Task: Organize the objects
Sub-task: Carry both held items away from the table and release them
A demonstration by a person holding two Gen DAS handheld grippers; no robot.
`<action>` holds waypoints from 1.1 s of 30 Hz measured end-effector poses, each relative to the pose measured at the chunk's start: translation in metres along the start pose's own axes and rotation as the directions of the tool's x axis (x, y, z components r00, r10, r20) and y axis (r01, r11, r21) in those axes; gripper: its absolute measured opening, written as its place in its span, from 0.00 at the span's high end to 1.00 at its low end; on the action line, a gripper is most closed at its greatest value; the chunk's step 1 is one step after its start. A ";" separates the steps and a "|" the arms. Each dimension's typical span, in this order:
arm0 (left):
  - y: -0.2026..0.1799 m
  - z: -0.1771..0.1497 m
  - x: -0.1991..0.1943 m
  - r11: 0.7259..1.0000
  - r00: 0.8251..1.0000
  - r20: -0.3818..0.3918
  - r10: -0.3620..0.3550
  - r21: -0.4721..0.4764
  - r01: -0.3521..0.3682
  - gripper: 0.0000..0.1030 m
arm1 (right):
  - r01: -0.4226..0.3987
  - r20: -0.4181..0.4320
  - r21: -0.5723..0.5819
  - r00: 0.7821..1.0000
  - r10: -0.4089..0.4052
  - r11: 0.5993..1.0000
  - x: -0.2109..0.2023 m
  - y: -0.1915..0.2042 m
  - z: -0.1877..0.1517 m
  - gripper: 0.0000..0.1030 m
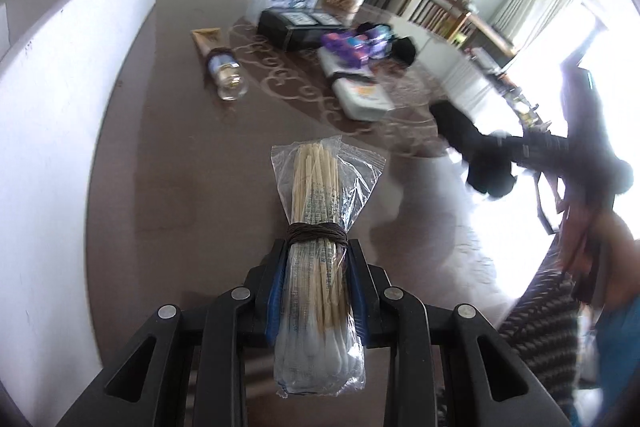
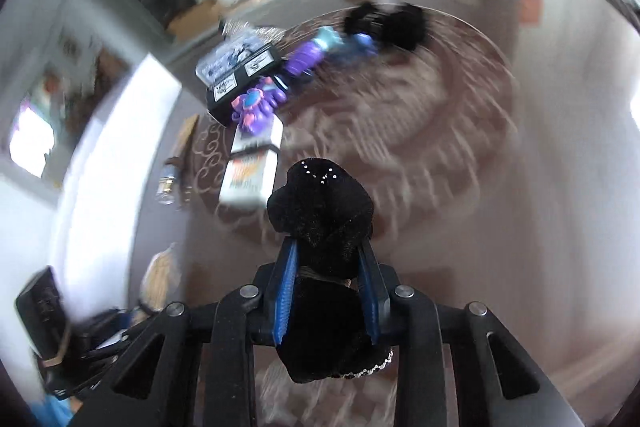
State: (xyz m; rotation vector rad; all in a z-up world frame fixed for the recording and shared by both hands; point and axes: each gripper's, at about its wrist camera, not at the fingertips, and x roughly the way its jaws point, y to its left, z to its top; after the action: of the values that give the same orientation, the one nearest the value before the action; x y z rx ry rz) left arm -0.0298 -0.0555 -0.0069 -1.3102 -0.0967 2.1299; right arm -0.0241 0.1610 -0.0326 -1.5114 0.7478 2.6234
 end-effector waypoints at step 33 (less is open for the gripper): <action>0.099 0.015 -0.179 0.936 0.916 0.235 0.326 -0.216 -0.278 0.44 | -0.104 0.290 -0.288 0.938 0.190 0.952 -0.019 0.239 -0.036 0.09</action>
State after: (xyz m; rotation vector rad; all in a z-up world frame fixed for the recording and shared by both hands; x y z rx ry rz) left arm -0.0332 -0.2283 0.1035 -1.1883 -0.2121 2.6125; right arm -0.0448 -0.0607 0.0619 -1.0667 0.5118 3.0813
